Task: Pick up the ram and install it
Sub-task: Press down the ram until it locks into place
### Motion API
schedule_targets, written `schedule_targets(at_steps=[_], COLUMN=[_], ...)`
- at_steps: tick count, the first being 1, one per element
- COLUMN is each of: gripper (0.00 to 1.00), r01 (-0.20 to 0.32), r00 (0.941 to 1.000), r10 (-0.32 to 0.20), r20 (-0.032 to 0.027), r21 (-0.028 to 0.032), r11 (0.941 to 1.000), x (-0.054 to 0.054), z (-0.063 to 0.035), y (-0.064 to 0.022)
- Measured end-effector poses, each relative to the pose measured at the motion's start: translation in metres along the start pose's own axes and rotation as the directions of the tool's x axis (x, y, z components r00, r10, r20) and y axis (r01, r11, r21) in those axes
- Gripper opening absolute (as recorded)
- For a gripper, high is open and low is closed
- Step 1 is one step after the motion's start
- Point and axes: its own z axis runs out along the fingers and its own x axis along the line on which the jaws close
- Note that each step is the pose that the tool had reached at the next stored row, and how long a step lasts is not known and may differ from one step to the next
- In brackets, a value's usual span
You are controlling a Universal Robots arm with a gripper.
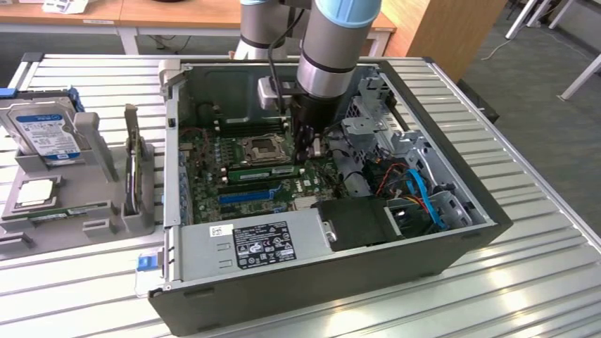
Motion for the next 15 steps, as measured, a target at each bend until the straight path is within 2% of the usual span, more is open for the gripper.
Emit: schedule_targets(at_steps=[15], gripper=[0.10], r01=[0.000], r00=[1.0000], r10=[0.000], r20=[0.0002], r21=[0.0001], r11=[1.0000], x=[0.0001], z=[0.0030], y=[-0.0001])
